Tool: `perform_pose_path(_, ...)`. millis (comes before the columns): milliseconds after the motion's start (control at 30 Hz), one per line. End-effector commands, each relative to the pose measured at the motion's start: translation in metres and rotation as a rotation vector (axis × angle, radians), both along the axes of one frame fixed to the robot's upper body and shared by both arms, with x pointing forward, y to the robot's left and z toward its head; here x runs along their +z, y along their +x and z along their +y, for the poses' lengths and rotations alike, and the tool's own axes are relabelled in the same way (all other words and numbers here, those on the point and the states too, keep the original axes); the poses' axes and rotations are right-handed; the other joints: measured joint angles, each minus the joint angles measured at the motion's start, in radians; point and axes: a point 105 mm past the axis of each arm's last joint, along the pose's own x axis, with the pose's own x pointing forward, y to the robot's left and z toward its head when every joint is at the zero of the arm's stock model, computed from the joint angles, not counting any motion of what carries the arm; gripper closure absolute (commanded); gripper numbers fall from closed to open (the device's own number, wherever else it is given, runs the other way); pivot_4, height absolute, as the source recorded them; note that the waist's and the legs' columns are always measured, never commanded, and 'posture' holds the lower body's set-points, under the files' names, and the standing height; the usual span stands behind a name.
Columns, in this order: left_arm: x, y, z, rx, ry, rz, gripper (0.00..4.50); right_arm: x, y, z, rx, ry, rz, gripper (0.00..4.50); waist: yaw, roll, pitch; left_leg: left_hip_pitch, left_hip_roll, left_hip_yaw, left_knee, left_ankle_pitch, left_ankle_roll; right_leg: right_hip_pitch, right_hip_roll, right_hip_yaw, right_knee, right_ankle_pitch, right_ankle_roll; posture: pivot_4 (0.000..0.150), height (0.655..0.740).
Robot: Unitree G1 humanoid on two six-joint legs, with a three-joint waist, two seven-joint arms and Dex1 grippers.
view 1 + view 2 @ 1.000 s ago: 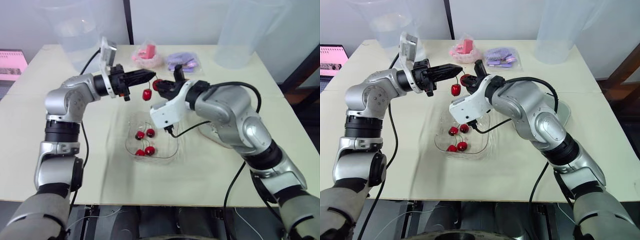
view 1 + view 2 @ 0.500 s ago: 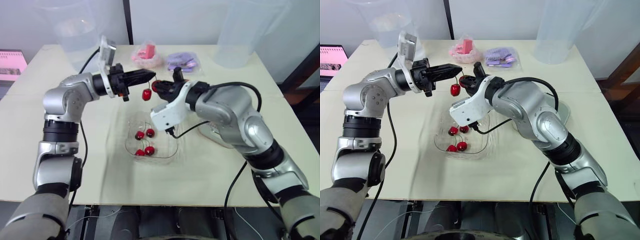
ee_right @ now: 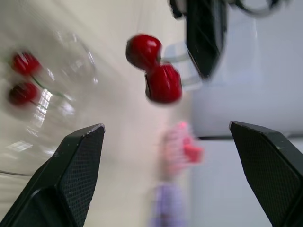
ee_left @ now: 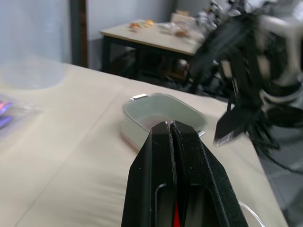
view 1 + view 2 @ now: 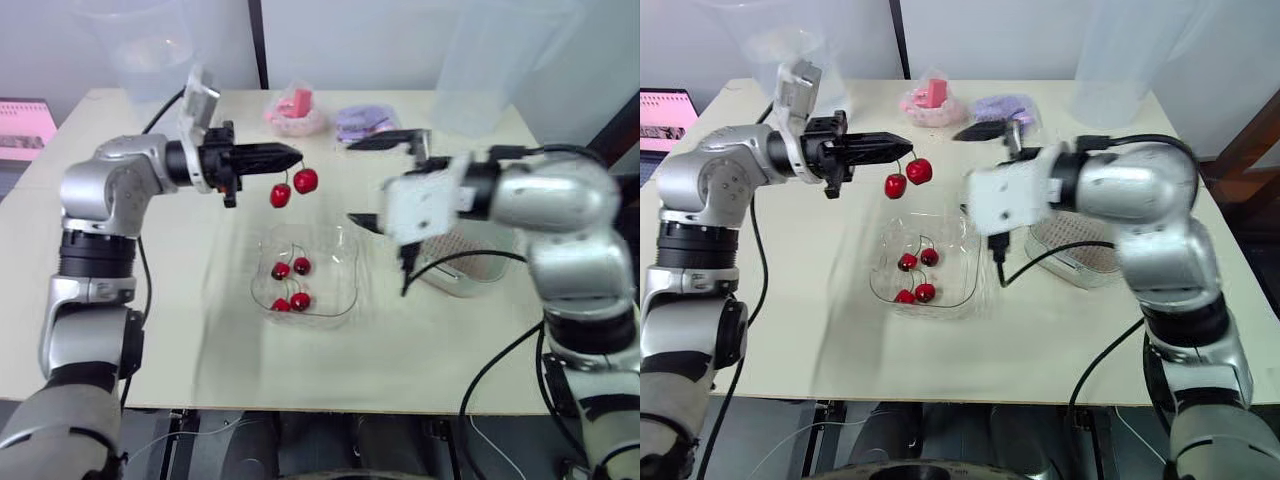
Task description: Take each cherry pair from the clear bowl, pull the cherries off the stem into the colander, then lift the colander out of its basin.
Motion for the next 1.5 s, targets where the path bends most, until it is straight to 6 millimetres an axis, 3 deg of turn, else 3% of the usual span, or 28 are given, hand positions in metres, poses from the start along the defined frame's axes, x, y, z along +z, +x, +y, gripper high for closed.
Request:
perform_pose_path(33, 0.024, -0.022, -0.004, -0.133, 0.03, -0.115, 4.5, 0.011, -0.014, -0.022, 0.019, 0.247, 0.263, 0.04, 0.001, 0.0, 0.0, 0.001, 0.0, 0.0, 0.0, 0.0, 0.0, 0.001, 0.0, 0.0, 0.0, 0.0, 0.0, 0.15, 0.7367)
perform_pose_path(167, 0.025, -0.028, -0.006, -0.199, 0.086, -0.16, 4.5, -0.007, -0.015, -0.045, -0.025, 0.325, 0.524, 0.04, 0.004, 0.0, 0.0, 0.004, 0.0, 0.0, -0.001, -0.001, 0.001, 0.005, 0.0, 0.0, -0.002, 0.0, 0.0, 0.15, 0.7367)
perform_pose_path(267, 0.027, -0.03, -0.008, -0.231, 0.105, -0.179, 4.5, -0.013, -0.007, -0.049, -0.074, 0.41, 0.656, 0.04, 0.002, 0.0, 0.0, 0.004, 0.0, 0.0, -0.001, -0.001, 0.002, 0.005, 0.0, 0.0, -0.002, 0.0, 0.0, 0.15, 0.7367)
perform_pose_path(567, 0.03, -0.027, -0.012, -0.251, 0.115, -0.203, 4.5, -0.01, -0.014, 0.005, 0.079, 0.43, 0.812, 0.04, -0.001, 0.002, 0.001, 0.002, 0.0, 0.0, -0.002, -0.001, 0.002, 0.002, 0.001, 0.001, -0.002, 0.0, 0.0, 0.15, 0.7367)
perform_pose_path(800, 0.03, -0.026, -0.015, -0.257, 0.103, -0.207, 4.5, -0.014, -0.003, 0.044, 0.141, 0.428, 0.886, 0.04, 0.001, 0.001, 0.001, 0.001, 0.0, 0.0, -0.001, -0.001, 0.002, 0.001, 0.001, 0.0, -0.002, 0.0, 0.0, 0.15, 0.7367)
perform_pose_path(1167, 0.027, -0.028, -0.015, -0.244, 0.094, -0.206, 4.5, -0.015, 0.009, 0.07, 0.17, 0.441, 0.878, 0.04, -0.002, 0.001, 0.001, -0.002, 0.0, 0.0, -0.001, -0.001, 0.002, -0.002, 0.001, 0.001, -0.001, 0.0, 0.0, 0.15, 0.7367)
perform_pose_path(1500, 0.023, -0.028, -0.014, -0.236, 0.111, -0.206, 4.5, -0.008, 0.009, 0.067, 0.177, 0.445, 0.857, 0.04, -0.001, 0.001, 0.001, -0.002, 0.0, 0.0, -0.001, -0.001, 0.002, -0.002, 0.001, 0.001, -0.001, 0.0, 0.0, 0.15, 0.7367)
